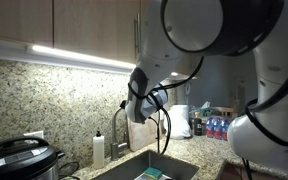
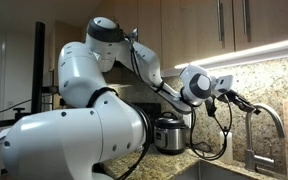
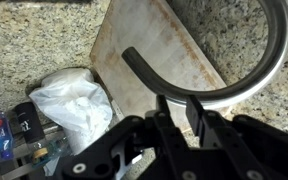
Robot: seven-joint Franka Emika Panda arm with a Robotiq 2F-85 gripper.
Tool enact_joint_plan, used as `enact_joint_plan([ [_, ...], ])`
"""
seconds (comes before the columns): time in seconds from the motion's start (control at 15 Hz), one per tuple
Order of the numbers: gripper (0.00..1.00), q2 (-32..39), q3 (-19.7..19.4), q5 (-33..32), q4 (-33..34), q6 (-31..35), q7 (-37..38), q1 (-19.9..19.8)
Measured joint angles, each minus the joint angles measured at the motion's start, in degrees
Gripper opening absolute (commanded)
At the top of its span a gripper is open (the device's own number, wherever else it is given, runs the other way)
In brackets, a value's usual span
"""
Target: Turn the faucet to the right
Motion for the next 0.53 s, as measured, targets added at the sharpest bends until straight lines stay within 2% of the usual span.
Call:
enact_joint_plan([
  [0.53,0.0,-1.9,1.0,1.3,1.0,0.1,0.1,-4.3],
])
